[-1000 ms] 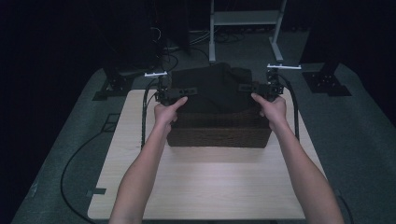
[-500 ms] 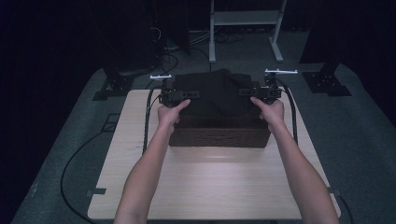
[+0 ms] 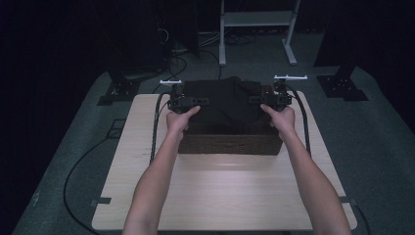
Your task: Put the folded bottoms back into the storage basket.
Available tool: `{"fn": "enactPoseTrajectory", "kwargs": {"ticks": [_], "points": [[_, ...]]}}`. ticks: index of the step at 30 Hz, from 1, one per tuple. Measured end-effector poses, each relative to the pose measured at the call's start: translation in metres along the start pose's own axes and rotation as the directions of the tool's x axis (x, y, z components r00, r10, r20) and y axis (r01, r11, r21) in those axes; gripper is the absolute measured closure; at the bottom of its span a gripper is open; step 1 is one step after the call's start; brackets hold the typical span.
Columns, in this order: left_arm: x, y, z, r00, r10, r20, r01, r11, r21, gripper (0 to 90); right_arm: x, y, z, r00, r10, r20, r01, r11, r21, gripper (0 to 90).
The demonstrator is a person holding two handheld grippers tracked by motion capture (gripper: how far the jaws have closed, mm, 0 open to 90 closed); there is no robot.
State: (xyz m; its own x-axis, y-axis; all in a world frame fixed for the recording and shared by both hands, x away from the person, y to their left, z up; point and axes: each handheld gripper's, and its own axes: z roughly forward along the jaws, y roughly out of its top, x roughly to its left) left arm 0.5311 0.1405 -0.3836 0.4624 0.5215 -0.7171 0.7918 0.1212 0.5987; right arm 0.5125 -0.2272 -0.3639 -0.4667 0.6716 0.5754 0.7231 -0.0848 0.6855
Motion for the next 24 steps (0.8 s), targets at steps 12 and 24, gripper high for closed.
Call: {"fn": "enactPoseTrajectory", "kwargs": {"ticks": [12, 24], "points": [[0.011, 0.000, 0.008, 0.9995, -0.028, -0.015, 0.028, 0.9994, 0.019, 55.8, -0.010, -0.002, 0.009, 0.9995, 0.024, 0.021, -0.024, 0.999, 0.024, 78.6], [0.016, 0.000, 0.011, 0.9967, -0.063, -0.052, 0.065, 0.9973, 0.034, 55.1, -0.016, -0.004, 0.017, 0.9984, 0.043, 0.037, -0.045, 0.998, 0.045, 78.6]]}}
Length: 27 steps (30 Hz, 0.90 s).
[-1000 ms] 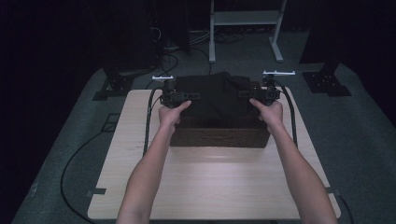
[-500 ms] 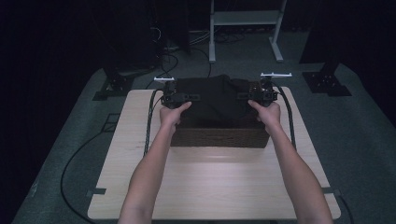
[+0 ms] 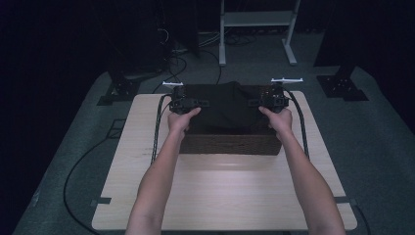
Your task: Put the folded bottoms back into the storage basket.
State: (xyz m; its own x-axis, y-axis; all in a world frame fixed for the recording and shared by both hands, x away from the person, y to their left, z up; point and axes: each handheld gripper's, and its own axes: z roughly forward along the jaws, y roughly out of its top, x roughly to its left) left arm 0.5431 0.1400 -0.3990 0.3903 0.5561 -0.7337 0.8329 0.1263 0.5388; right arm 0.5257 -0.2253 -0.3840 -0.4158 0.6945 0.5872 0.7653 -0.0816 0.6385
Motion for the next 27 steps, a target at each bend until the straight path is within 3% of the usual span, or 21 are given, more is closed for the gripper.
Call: {"fn": "enactPoseTrajectory", "kwargs": {"ticks": [4, 6, 9, 13, 20, 24, 27], "points": [[0.001, 0.001, -0.005, 0.9991, 0.015, -0.041, -0.016, 0.9998, -0.016, 60.9, -0.002, -0.001, 0.002, 0.9999, 0.001, 0.017, -0.001, 1.000, 0.010, 78.6], [0.003, 0.002, -0.007, 0.9994, 0.010, -0.033, -0.011, 0.9997, -0.023, 65.3, -0.004, -0.001, 0.003, 0.9995, 0.002, 0.031, -0.003, 1.000, 0.017, 78.7], [0.004, 0.002, -0.006, 0.9984, -0.009, -0.056, 0.008, 0.9998, -0.018, 63.4, -0.009, -0.003, 0.007, 0.9974, 0.013, 0.071, -0.016, 0.999, 0.047, 78.8], [0.004, 0.001, -0.004, 0.9968, -0.004, -0.080, 0.003, 0.9999, -0.012, 62.5, -0.005, -0.004, 0.015, 0.9910, -0.018, 0.133, 0.006, 0.996, 0.091, 78.8], [0.003, 0.001, -0.004, 0.9966, -0.008, -0.083, 0.006, 0.9997, -0.022, 60.3, -0.005, -0.004, 0.017, 0.9770, -0.023, 0.212, -0.004, 0.992, 0.124, 77.9], [0.003, 0.000, -0.004, 0.9969, 0.000, -0.079, -0.002, 0.9997, -0.024, 59.6, -0.004, -0.004, 0.019, 0.9579, -0.048, 0.283, -0.001, 0.985, 0.170, 77.4], [0.003, 0.000, -0.006, 0.9972, 0.002, -0.074, -0.004, 0.9996, -0.026, 58.7, 0.000, -0.003, 0.020, 0.9363, -0.092, 0.339, 0.028, 0.982, 0.189, 73.0]]}}
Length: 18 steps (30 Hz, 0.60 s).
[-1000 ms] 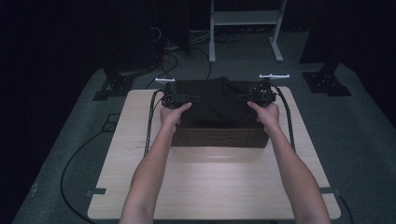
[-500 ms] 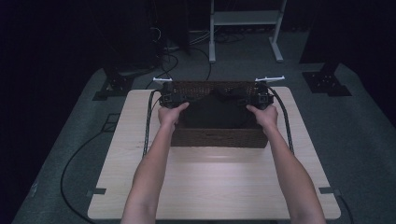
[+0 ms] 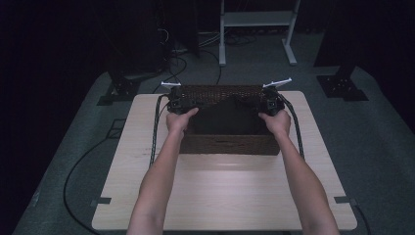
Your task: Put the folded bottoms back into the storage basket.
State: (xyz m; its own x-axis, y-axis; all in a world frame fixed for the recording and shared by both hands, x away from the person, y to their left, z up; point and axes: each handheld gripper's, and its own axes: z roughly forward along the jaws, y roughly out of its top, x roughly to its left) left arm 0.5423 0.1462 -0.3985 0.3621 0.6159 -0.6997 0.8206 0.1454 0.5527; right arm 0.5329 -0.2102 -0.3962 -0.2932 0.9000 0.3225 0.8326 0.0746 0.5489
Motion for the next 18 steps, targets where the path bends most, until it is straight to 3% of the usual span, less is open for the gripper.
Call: {"fn": "enactPoseTrajectory", "kwargs": {"ticks": [4, 9, 13, 18], "points": [[-0.001, 0.000, -0.001, 0.9999, 0.000, 0.014, 0.000, 1.0000, -0.008, 57.5, 0.002, 0.002, -0.005, 0.9990, -0.024, 0.038, 0.024, 1.000, -0.009, 67.5], [-0.006, 0.000, -0.003, 0.9994, 0.004, 0.035, -0.004, 0.9997, -0.024, 56.9, -0.003, 0.004, -0.016, 0.9985, -0.005, 0.054, 0.007, 0.999, -0.044, 67.5], [-0.010, 0.001, -0.007, 0.9984, 0.011, 0.055, -0.009, 0.9992, -0.038, 56.7, -0.010, 0.005, -0.028, 0.9987, 0.014, 0.050, -0.009, 0.996, -0.094, 67.8], [-0.014, 0.001, -0.010, 0.9973, 0.023, 0.070, -0.020, 0.9988, -0.044, 56.2, -0.018, 0.006, -0.041, 0.9992, 0.039, 0.012, -0.037, 0.989, -0.140, 69.4]]}}
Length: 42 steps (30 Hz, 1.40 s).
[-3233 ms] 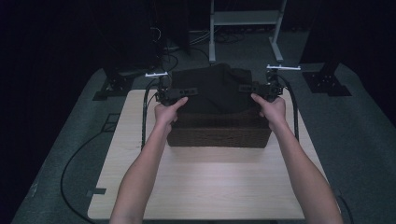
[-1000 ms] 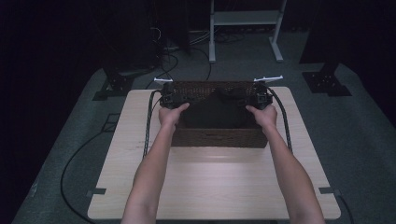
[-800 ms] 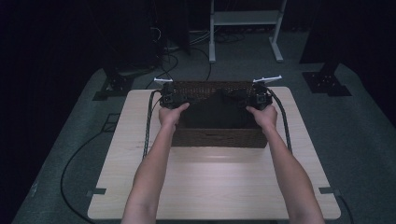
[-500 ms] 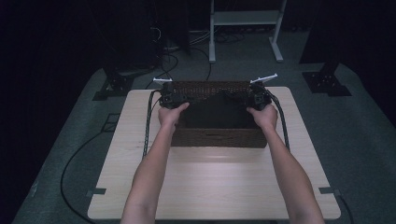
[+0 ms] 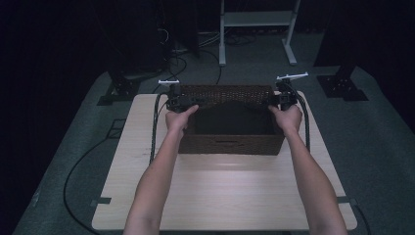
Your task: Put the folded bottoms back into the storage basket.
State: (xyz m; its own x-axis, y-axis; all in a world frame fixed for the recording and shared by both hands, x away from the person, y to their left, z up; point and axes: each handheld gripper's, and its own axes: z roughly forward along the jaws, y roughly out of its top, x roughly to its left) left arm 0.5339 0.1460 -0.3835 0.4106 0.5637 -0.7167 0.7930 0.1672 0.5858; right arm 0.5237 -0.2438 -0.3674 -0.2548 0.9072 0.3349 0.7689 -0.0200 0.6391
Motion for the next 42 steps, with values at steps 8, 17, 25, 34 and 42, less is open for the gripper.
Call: {"fn": "enactPoseTrajectory", "kwargs": {"ticks": [8, 17, 25, 34, 42], "points": [[-0.009, 0.000, -0.006, 0.9994, 0.021, 0.029, -0.021, 0.9997, -0.010, 55.2, 0.002, -0.001, -0.003, 0.9988, -0.002, -0.049, 0.002, 1.000, -0.004, 70.2], [-0.015, -0.001, -0.013, 0.9986, 0.043, 0.032, -0.042, 0.9990, -0.014, 54.3, 0.006, -0.004, -0.003, 0.9923, -0.013, -0.123, 0.012, 1.000, -0.010, 69.9], [-0.015, -0.007, -0.023, 0.9982, 0.047, 0.038, -0.046, 0.9987, -0.021, 51.7, 0.007, -0.012, -0.010, 0.9844, -0.018, -0.175, 0.014, 1.000, -0.025, 67.4], [-0.024, -0.012, -0.038, 0.9960, 0.076, 0.047, -0.074, 0.9968, -0.029, 50.0, 0.005, -0.015, -0.021, 0.9741, -0.026, -0.225, 0.018, 0.999, -0.041, 63.9], [-0.031, -0.016, -0.049, 0.9942, 0.098, 0.044, -0.097, 0.9948, -0.033, 46.5, 0.009, -0.017, -0.030, 0.9679, -0.047, -0.247, 0.036, 0.998, -0.046, 60.4]]}}
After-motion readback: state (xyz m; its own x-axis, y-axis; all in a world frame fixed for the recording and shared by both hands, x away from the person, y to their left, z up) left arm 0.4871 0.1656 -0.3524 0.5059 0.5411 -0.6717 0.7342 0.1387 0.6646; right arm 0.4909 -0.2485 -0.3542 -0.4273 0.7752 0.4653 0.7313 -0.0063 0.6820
